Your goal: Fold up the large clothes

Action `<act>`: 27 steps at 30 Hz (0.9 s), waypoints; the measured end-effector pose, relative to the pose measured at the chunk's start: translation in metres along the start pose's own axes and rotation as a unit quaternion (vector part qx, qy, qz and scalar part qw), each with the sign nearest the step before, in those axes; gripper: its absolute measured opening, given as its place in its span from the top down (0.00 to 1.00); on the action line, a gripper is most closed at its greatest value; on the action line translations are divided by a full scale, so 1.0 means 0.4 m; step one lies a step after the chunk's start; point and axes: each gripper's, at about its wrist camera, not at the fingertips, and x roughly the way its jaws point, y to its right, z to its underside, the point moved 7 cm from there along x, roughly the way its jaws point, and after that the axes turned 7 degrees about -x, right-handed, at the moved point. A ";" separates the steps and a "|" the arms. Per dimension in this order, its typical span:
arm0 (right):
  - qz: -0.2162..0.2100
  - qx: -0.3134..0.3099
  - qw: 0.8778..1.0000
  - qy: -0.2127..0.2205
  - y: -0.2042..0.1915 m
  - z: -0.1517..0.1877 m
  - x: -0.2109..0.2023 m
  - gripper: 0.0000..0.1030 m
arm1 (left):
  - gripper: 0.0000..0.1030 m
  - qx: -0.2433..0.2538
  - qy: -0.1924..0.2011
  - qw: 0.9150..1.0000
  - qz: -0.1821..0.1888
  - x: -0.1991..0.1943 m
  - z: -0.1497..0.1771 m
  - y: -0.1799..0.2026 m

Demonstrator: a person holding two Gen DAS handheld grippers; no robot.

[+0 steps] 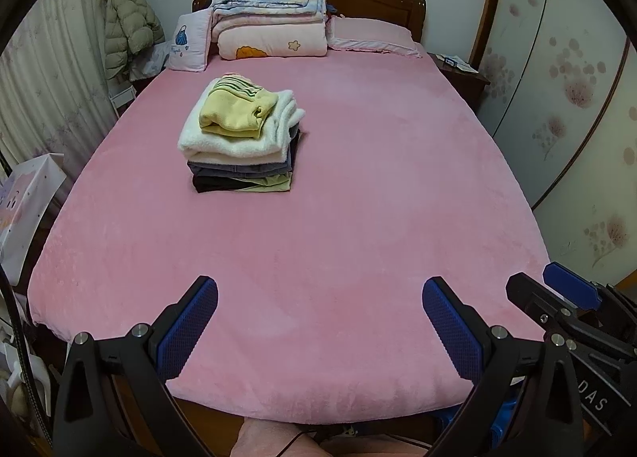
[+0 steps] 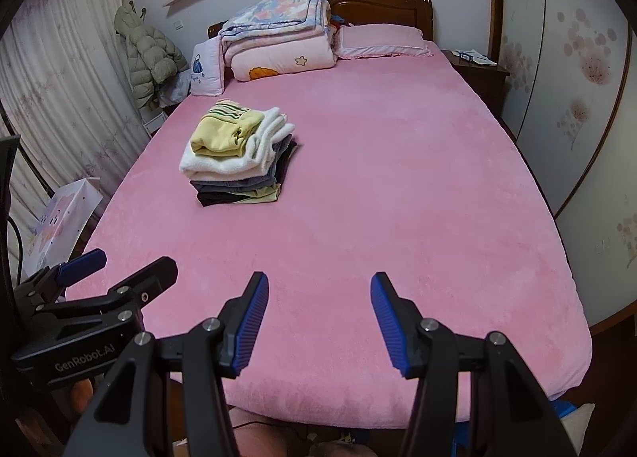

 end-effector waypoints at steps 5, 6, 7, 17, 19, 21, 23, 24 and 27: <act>0.007 -0.004 1.000 0.001 0.001 -0.003 0.003 0.48 | 0.01 0.008 0.006 1.000 -0.006 -0.002 -0.002 0.003; 0.008 -0.004 1.000 0.003 0.002 -0.003 0.002 0.48 | 0.01 0.009 0.005 1.000 -0.005 -0.001 -0.003 0.004; 0.009 -0.004 1.000 0.004 0.004 -0.004 0.001 0.48 | 0.01 0.010 0.004 1.000 -0.004 0.000 -0.002 0.005; 0.011 0.000 1.000 0.000 0.018 -0.003 0.003 0.48 | 0.01 0.015 -0.003 1.000 -0.005 0.007 -0.002 0.006; 0.009 0.002 1.000 -0.001 0.020 -0.004 0.004 0.48 | 0.01 0.016 -0.004 1.000 -0.005 0.009 -0.004 0.005; 0.007 0.005 1.000 -0.004 0.025 -0.002 0.007 0.48 | 0.01 0.018 -0.006 1.000 -0.004 0.012 -0.004 0.004; 0.007 0.007 1.000 -0.005 0.028 0.000 0.010 0.48 | 0.01 0.018 -0.008 1.000 -0.004 0.014 -0.004 0.003; 0.008 0.007 1.000 -0.006 0.030 0.001 0.011 0.48 | 0.01 0.018 -0.008 1.000 -0.004 0.014 -0.003 0.004; 0.007 0.009 1.000 -0.007 0.033 0.004 0.014 0.48 | 0.01 0.019 -0.011 1.000 -0.004 0.019 -0.002 0.002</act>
